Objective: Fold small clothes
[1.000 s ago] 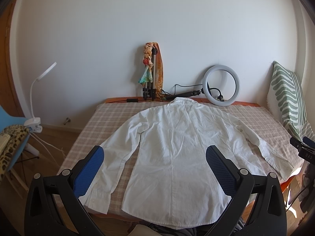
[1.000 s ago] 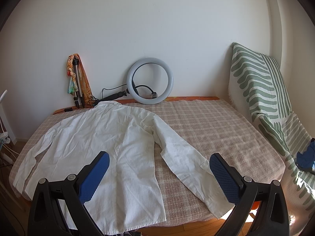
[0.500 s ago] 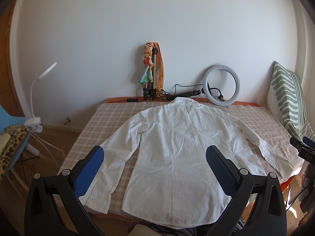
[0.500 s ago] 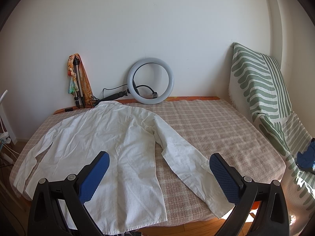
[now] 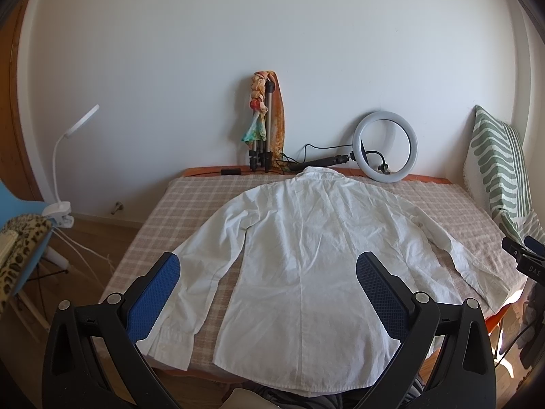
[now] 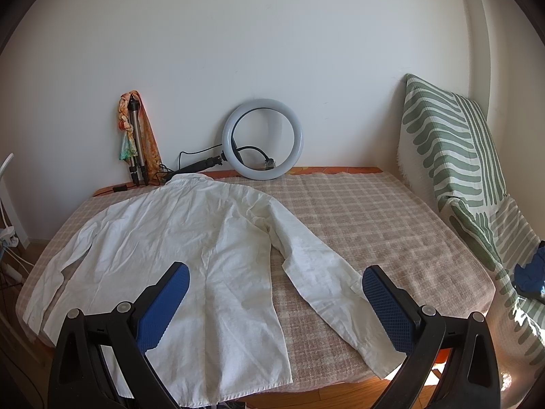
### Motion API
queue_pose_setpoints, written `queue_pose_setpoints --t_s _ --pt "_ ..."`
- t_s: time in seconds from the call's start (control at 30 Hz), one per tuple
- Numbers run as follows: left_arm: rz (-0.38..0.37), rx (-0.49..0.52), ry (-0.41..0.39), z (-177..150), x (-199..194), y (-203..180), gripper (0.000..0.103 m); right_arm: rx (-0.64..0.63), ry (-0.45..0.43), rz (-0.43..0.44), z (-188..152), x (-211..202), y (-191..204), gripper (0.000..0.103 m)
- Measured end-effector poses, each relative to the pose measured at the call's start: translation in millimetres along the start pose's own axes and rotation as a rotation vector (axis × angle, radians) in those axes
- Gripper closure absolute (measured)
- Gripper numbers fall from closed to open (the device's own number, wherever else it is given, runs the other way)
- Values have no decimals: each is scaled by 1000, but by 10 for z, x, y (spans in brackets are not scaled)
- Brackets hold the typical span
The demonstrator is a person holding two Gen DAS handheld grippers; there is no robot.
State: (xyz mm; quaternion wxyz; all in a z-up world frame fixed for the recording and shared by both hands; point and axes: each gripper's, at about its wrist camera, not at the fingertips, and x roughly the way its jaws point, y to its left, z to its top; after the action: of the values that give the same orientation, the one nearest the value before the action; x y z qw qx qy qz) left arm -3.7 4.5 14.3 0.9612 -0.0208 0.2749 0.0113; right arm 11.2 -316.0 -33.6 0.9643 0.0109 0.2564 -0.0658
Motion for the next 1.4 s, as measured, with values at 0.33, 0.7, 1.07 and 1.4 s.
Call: queue_pose_setpoints --t_s 0.33,0.7,1.07,1.4 --pt "11 -28 24 -84 111 270 0 -12 -3 4 11 18 91 0" --pt "68 -123 113 -394 430 1076 0 -29 9 89 122 160 331 0" --pt "36 -416 314 -999 951 2052 30 -53 29 187 150 250 668 0" --pt "-12 -518 391 -1347 1225 2156 42 -106 42 217 140 268 931 0"
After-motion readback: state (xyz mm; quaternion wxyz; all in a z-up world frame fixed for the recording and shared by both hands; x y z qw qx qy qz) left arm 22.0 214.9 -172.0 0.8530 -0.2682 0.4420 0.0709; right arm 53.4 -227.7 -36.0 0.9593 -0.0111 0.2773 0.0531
